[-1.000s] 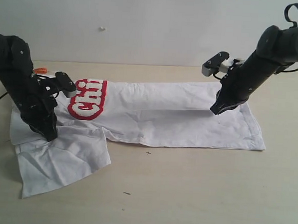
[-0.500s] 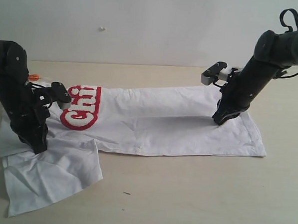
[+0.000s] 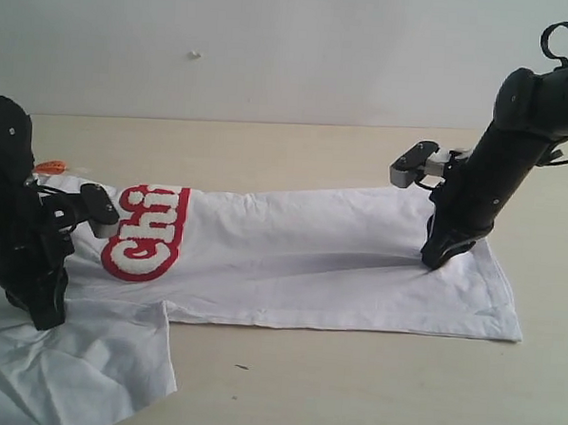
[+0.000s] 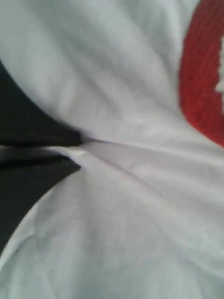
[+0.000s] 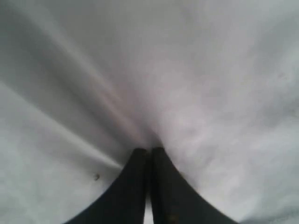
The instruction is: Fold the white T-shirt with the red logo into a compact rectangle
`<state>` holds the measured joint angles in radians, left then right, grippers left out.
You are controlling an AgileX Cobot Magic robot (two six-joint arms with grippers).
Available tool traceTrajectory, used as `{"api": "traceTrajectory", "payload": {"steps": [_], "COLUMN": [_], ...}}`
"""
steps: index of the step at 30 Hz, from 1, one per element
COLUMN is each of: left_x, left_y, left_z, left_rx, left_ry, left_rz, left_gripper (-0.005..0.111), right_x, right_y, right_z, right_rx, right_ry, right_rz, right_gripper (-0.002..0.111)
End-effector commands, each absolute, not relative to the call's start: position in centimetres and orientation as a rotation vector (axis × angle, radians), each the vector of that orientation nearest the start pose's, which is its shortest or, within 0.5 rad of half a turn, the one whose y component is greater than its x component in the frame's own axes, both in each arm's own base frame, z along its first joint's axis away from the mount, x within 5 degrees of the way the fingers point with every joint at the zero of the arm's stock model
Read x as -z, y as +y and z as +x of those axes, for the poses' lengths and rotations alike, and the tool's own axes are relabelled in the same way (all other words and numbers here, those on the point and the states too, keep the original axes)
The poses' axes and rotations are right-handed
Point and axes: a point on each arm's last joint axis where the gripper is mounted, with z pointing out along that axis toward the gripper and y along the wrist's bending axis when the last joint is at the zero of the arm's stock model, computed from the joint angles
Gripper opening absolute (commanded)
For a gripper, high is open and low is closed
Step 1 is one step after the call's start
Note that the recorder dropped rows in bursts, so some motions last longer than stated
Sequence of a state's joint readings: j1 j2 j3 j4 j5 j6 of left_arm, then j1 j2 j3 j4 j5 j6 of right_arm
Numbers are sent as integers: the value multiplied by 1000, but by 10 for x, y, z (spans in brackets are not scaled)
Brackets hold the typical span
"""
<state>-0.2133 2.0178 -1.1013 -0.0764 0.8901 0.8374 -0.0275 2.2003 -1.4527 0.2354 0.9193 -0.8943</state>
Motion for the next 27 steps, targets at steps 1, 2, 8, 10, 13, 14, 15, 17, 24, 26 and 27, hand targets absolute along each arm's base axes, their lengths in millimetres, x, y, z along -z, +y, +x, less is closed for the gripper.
{"api": "traceTrajectory", "payload": {"steps": [1,2,8,10,13,14,15,17,24,26,27], "left_x": [-79,-82,-123,-137,-147,-148,-148,-148,-158,-168,-174], "left_y": [-65,-67,-76,-78,-78,-78,-78,-78,-80,-82,-83], "left_z": [286,286,302,303,303,303,303,303,307,308,308], "left_rx": [287,294,214,213,197,197,198,197,183,198,204], "left_ry": [3070,3041,2864,2811,2782,2778,2778,2776,2728,2703,2689], "left_rz": [1704,1711,1547,1490,1478,1475,1472,1470,1428,1389,1372], "left_gripper": [0,0,0,4,24,34,43,64,67,67,67], "right_x": [-97,-101,-124,-126,-126,-126,-126,-126,-126,-126,-126], "right_y": [-4,-4,-1,-1,-1,-1,0,0,0,0,0], "right_z": [394,394,399,399,399,399,399,399,401,401,401], "right_rx": [-210,-202,-184,-187,-187,-189,-192,-195,-186,-185,-187], "right_ry": [2930,2922,2845,2839,2839,2838,2838,2838,2821,2819,2819], "right_rz": [-1201,-1195,-1113,-1105,-1105,-1103,-1100,-1097,-1094,-1093,-1091], "right_gripper": [5,5,5,5,5,5,5,5,5,5,5]}}
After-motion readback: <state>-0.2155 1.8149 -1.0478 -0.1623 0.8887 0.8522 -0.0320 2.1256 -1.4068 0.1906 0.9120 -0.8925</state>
